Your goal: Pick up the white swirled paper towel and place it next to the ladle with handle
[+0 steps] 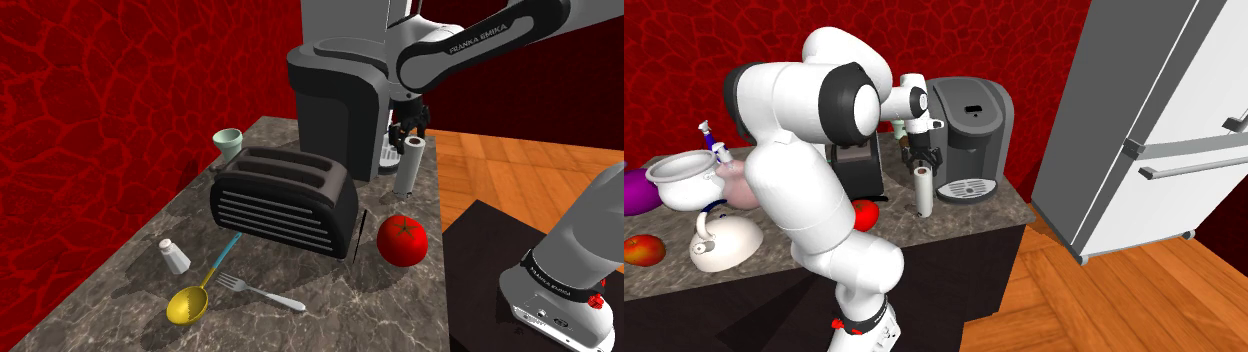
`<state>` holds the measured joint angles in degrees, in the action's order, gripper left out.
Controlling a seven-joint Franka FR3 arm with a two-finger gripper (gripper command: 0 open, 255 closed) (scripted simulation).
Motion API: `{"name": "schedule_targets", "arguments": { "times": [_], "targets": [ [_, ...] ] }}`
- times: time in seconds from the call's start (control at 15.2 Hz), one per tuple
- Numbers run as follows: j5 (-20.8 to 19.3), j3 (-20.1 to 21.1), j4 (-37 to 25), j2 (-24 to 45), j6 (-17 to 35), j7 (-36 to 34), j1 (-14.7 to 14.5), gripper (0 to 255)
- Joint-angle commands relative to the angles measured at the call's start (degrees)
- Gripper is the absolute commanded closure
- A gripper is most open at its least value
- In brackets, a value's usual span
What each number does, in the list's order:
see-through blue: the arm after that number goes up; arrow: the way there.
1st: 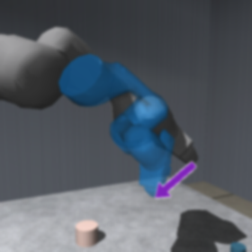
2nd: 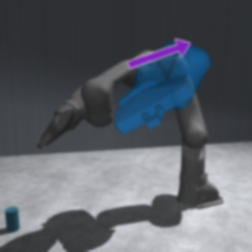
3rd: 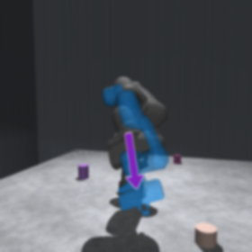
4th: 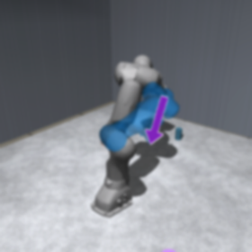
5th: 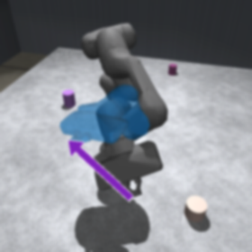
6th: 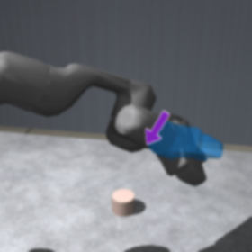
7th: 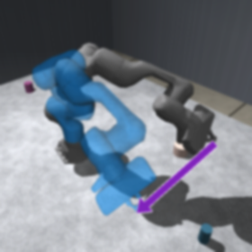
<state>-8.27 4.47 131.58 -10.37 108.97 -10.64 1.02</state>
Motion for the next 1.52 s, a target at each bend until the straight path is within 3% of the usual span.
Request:
{"name": "schedule_targets", "arguments": {
  "times": [0.0,0.33,0.4,0.99,1.45],
  "targets": [
    [0.0,0.0,0.2,0.0,0.2,0.0,0.0,0],
    [0.0,0.0,0.2,0.0,0.2,0.0,0.0,0],
    [0.0,0.0,0.2,0.0,0.2,0.0,0.0,255],
    [0.0,0.0,0.2,0.0,0.2,0.0,0.0,255],
    [0.3,0.0,-3.4,-1.9,-5.2,0.9,0.0,255]
  ]
}}
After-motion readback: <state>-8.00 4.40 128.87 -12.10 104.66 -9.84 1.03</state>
